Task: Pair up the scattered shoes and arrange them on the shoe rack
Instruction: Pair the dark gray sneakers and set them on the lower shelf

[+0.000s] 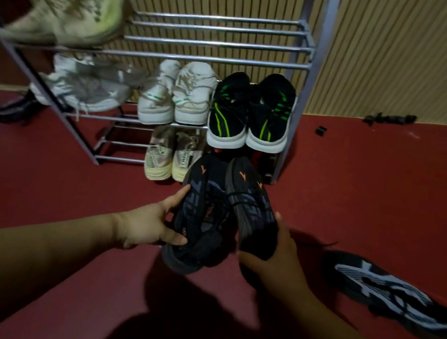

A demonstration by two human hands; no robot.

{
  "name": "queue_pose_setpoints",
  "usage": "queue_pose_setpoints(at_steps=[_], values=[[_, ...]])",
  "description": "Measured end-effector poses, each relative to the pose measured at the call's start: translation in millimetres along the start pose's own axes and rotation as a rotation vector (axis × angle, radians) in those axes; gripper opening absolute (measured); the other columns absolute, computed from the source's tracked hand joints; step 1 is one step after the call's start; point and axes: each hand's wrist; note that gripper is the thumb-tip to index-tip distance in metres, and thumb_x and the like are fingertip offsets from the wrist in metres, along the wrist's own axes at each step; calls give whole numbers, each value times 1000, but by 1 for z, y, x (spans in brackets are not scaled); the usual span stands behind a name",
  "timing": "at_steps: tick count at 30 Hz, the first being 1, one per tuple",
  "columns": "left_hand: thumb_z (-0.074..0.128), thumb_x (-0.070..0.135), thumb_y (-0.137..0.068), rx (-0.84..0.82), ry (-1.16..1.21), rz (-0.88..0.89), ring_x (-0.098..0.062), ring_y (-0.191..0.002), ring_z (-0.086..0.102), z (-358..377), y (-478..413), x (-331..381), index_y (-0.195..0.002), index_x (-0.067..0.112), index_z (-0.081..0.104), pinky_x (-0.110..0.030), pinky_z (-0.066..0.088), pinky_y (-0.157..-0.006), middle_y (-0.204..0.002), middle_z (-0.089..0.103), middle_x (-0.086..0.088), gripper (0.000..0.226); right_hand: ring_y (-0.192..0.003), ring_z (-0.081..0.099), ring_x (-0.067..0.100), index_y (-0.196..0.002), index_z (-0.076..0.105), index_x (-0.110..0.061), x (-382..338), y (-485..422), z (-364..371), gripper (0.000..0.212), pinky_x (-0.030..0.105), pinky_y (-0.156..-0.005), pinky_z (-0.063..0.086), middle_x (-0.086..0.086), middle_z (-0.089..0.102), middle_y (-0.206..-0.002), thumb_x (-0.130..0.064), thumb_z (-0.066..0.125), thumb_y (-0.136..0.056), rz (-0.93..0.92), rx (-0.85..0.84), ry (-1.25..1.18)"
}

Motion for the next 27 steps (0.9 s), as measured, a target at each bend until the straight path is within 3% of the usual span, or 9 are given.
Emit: queue_pose_setpoints(at_steps=[3,5,8,11,14,19,23,25,27], values=[[68,-9,-78,54,17,-35,-19,-110,59,-12,11,-1,-147,45,6,-40,52,-88,-134,46,6,107,-130,43,23,-145,19,-42,-11,-12,22,114,48,-104,42,2,41,-141,-54,82,-51,-69,-58,-18],[67,-9,-79,81,14,-33,-18,-107,59,-21,19,-4,-148,44,5,-34,53,-80,-134,46,5,107,-125,49,21,-142,24,-44,-23,-18,34,110,46,-101,46,1,46,-136,-57,82,-49,-98,-68,-24],[65,-10,-80,128,66,-13,-3,-98,56,-38,27,-18,-148,43,4,-23,56,-70,-135,42,8,105,-130,39,22,-147,18,-37,-50,-22,50,106,35,-106,38,5,32,-140,-37,83,-64,-110,-102,-33],[63,-12,-81,175,149,6,-7,-86,57,-63,31,-43,-148,42,6,-18,51,-52,-135,40,6,104,-132,35,25,-149,14,-36,-77,-30,75,103,32,-105,33,8,31,-139,-36,81,-69,-152,-130,28],[61,-14,-81,223,222,27,-10,-82,58,-97,38,-72,-149,39,9,-17,48,-47,-132,41,5,101,-132,37,27,-148,13,-37,-101,-35,107,106,33,-106,34,9,32,-138,-38,81,-68,-164,-181,87],[61,-14,-81,270,307,40,-18,-94,57,-163,41,-106,-150,36,9,-18,50,-49,-144,39,0,100,-132,37,28,-149,10,-38,-147,-41,173,109,39,-110,34,11,32,-140,-44,80,-66,-146,-191,136],[60,-13,-83,286,386,61,-18,-108,52,-210,21,-129,-151,33,9,-29,52,-77,-148,37,-3,97,-128,45,25,-147,20,-33,-171,-65,244,121,41,-106,41,8,38,-142,-58,77,-43,-66,-105,-39],[61,-12,-82,262,411,57,-18,-104,56,-231,5,-139,-151,33,11,-30,52,-80,-147,39,-3,97,-124,48,23,-146,24,-28,-176,-79,271,116,36,-102,44,2,42,-137,-46,84,-49,33,-51,-261],[62,-11,-82,228,429,54,-17,-96,60,-249,-11,-148,-151,34,13,-34,53,-81,-145,44,-3,96,-117,52,20,-140,27,-24,-176,-92,291,91,33,-96,45,2,48,-131,-15,82,-68,85,-36,-412]])
Point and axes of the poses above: each hand's wrist, its own y-axis away from the middle knuckle, its own z-axis out of the palm, x = y × z
